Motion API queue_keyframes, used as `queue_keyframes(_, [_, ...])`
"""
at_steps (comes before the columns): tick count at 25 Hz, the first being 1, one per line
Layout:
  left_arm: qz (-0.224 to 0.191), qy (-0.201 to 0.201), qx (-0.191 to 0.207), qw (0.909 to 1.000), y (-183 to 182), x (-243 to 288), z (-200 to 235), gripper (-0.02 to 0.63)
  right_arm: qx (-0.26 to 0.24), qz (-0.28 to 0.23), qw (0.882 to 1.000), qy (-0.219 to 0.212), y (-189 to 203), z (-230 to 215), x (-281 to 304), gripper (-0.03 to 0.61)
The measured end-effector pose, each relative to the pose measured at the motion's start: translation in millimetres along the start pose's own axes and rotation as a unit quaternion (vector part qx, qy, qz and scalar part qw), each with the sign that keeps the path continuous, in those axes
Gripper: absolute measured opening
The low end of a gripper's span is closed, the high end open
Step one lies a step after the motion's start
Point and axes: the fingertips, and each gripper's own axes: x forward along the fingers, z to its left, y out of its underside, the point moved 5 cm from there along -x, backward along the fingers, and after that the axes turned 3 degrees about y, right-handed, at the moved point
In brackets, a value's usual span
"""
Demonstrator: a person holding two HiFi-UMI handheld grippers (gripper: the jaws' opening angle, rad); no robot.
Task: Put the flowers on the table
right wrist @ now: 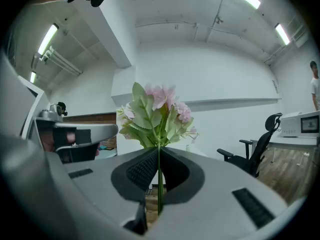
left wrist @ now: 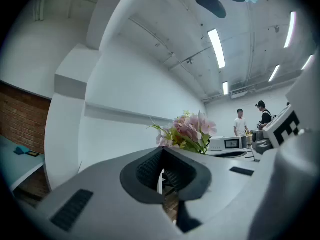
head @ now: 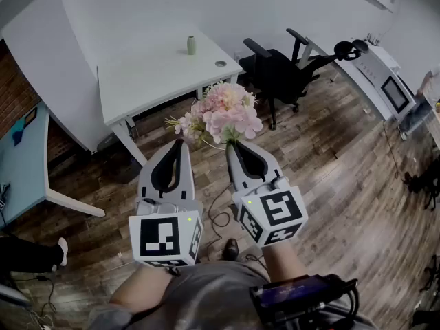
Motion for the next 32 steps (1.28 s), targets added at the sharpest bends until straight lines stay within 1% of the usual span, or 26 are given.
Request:
queue_keyframes(5, [0.004,0.004,0.003,1.0000,3.6,13.2,-16.7,0.008,0.001,0.000,1.000,0.000,2.3,-18.2,-3.1,0.018])
queue_keyframes(11, [0.008,0.008,0.014,0.9998,2.6,34.6,-44.4,0.008,0.013,-0.005,1.000,-0.001,3.0,-50.0,-7.4,0.018])
queue_keyframes(17, [0.006,0.003,0.026,0.9996,5.4,49.4,-70.7,0.008,0.017,-0.016,1.000,-0.013,4.3,-77.0,-13.2,0.018])
queue_keyframes(22, [0.011,-0.001,0.031,0.9995,11.2,62.8,-91.0,0.008,0.035,-0.023,0.999,-0.024,6.1,-102.1,-13.1,0.018])
queue_keyframes(27, [0.024,-0.012,0.024,0.9993,19.8,71.5,-86.7,0.008,0.043,-0.011,0.999,-0.031,11.4,-108.6,-4.0,0.018])
queue_keyframes(32, [0.037,-0.015,0.015,0.9991,33.9,88.9,-71.5,0.008,0.050,0.008,0.998,-0.035,25.0,-112.4,21.3,0.018])
